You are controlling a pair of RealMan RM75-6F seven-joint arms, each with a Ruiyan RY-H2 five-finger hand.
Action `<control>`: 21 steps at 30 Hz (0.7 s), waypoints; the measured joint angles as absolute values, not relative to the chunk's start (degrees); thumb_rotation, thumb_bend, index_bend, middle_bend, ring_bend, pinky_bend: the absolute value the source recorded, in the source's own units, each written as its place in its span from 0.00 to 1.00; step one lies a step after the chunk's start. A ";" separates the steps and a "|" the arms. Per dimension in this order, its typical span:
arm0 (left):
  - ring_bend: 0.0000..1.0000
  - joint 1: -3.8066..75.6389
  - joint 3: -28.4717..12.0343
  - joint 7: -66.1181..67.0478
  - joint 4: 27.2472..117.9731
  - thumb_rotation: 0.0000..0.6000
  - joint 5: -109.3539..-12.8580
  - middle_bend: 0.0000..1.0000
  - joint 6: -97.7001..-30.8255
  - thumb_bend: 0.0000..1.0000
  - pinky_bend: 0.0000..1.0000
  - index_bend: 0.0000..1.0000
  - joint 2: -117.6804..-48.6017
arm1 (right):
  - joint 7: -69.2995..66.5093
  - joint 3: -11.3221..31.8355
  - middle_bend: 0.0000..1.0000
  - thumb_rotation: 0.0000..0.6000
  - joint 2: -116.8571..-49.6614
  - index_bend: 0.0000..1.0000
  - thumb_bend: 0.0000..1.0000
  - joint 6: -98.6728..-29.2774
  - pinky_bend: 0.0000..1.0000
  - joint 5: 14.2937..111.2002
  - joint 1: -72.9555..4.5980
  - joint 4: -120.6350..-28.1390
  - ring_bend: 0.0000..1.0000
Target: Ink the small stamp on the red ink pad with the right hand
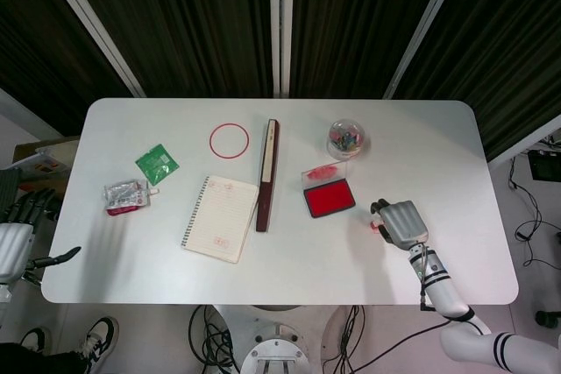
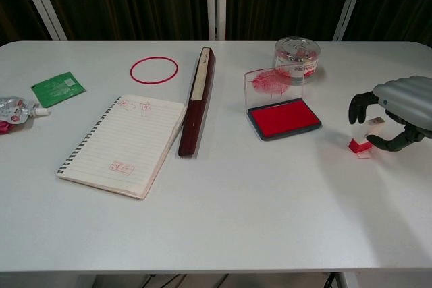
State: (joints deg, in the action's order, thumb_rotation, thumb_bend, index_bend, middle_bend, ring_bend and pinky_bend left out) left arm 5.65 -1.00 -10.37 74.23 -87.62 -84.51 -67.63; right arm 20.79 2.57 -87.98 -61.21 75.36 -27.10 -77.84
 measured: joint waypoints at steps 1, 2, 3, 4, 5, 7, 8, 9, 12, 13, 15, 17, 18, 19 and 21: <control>0.08 5.63 -1.00 -10.37 74.25 0.50 -87.62 0.08 -84.54 0.08 0.19 0.04 -67.60 | 20.85 2.50 0.27 1.00 -87.65 0.21 0.29 -60.96 1.00 75.37 -27.15 -78.17 0.88; 0.08 5.62 -1.00 -10.36 74.28 0.50 -87.62 0.08 -84.58 0.08 0.19 0.04 -67.56 | 20.94 2.40 0.23 1.00 -87.25 0.14 0.27 -60.71 1.00 75.39 -27.20 -78.60 0.88; 0.08 5.60 -1.01 -10.35 74.35 0.50 -87.63 0.08 -84.64 0.08 0.19 0.04 -67.51 | 21.02 2.32 0.21 1.00 -86.91 0.09 0.26 -60.57 1.00 75.44 -27.23 -78.96 0.88; 0.08 5.60 -1.03 -10.33 74.40 0.50 -87.63 0.08 -84.68 0.08 0.19 0.04 -67.46 | 21.17 2.22 0.18 1.00 -86.39 0.04 0.24 -60.40 1.00 75.50 -27.27 -79.53 0.88; 0.08 5.59 -1.03 -10.32 74.44 0.50 -87.65 0.08 -84.69 0.08 0.19 0.04 -67.42 | 21.27 2.16 0.16 1.00 -86.09 0.02 0.22 -60.32 1.00 75.52 -27.29 -79.85 0.88; 0.08 5.60 -1.02 -10.25 74.58 0.50 -87.71 0.08 -84.74 0.08 0.19 0.03 -67.35 | 21.79 1.96 0.12 1.00 -84.85 0.00 0.16 -60.15 1.00 75.59 -27.30 -81.22 0.88; 0.08 5.59 -1.02 -10.24 74.64 0.50 -87.72 0.08 -84.77 0.08 0.19 0.03 -67.33 | 22.09 1.86 0.10 1.00 -84.23 0.00 0.14 -60.16 1.00 75.64 -27.26 -81.91 0.88; 0.08 5.58 -1.02 -10.22 74.71 0.50 -87.74 0.08 -84.83 0.08 0.19 0.03 -67.31 | 22.40 1.74 0.10 1.00 -83.56 0.00 0.13 -60.27 1.00 75.73 -27.18 -82.67 0.88; 0.08 5.46 -1.06 -10.12 74.89 0.50 -87.72 0.08 -85.09 0.08 0.19 0.04 -67.18 | 23.21 1.26 0.09 1.00 -80.95 0.00 0.09 -62.10 1.00 76.81 -26.40 -85.14 0.87; 0.08 5.41 -1.08 -10.08 74.96 0.50 -87.69 0.08 -85.17 0.08 0.19 0.03 -67.10 | 23.37 0.96 0.09 1.00 -80.08 0.00 0.08 -63.54 1.00 77.64 -25.82 -86.05 0.87; 0.08 5.29 -1.13 -9.96 75.19 0.50 -87.61 0.08 -85.37 0.08 0.19 0.04 -66.89 | 23.32 0.39 0.09 1.00 -78.72 0.00 0.06 -66.41 1.00 79.37 -24.65 -87.42 0.83; 0.08 5.21 -1.16 -9.83 75.49 0.50 -87.58 0.08 -85.53 0.08 0.19 0.04 -66.70 | 22.77 -0.35 0.10 1.00 -76.82 0.00 0.05 -70.70 0.96 81.82 -22.84 -88.84 0.76; 0.08 5.15 -1.18 -9.73 75.76 0.50 -87.59 0.08 -85.67 0.08 0.19 0.04 -66.56 | 22.40 -0.61 0.09 1.00 -76.03 0.00 0.05 -72.79 0.89 82.80 -21.93 -89.31 0.68; 0.08 5.10 -1.18 -9.62 76.02 0.50 -87.61 0.08 -85.78 0.08 0.19 0.04 -66.45 | 21.88 -0.92 0.08 1.00 -75.02 0.00 0.04 -75.78 0.68 83.99 -20.59 -89.79 0.46; 0.08 4.99 -1.17 -9.16 76.78 0.51 -87.77 0.08 -86.11 0.07 0.19 0.03 -66.11 | 21.34 -1.28 0.03 1.00 -73.62 0.00 0.02 -80.50 0.24 85.48 -18.28 -90.12 0.11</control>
State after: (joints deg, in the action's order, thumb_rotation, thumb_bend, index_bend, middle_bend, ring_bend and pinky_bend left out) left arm 4.99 -1.17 -9.16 76.78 -87.77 -86.11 -66.11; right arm 21.34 -1.28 -73.62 -80.50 85.48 -18.28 -90.12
